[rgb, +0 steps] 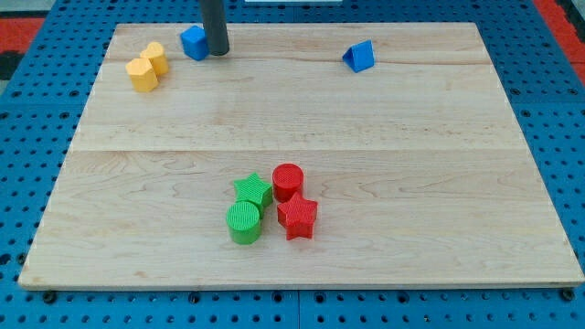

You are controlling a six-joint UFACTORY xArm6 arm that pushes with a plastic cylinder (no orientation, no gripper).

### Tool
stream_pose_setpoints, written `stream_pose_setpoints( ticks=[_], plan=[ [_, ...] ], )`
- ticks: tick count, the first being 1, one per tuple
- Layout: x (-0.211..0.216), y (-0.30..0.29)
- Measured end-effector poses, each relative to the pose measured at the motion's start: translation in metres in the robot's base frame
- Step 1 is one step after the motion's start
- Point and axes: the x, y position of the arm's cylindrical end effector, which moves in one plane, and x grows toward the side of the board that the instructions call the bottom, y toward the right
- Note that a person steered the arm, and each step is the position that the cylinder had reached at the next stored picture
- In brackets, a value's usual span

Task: Point your arm at blur triangle

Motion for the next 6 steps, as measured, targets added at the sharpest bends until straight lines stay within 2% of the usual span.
stream_pose_setpoints(
  ticks=[1, 2, 3, 4, 5, 6],
  plan=[
    [-0.026, 0.010],
    [-0.021, -0.071],
    [-0.021, -0.059],
    [-0.011, 0.039],
    [0.032, 0.131],
    [0.050, 0.217]
  ],
)
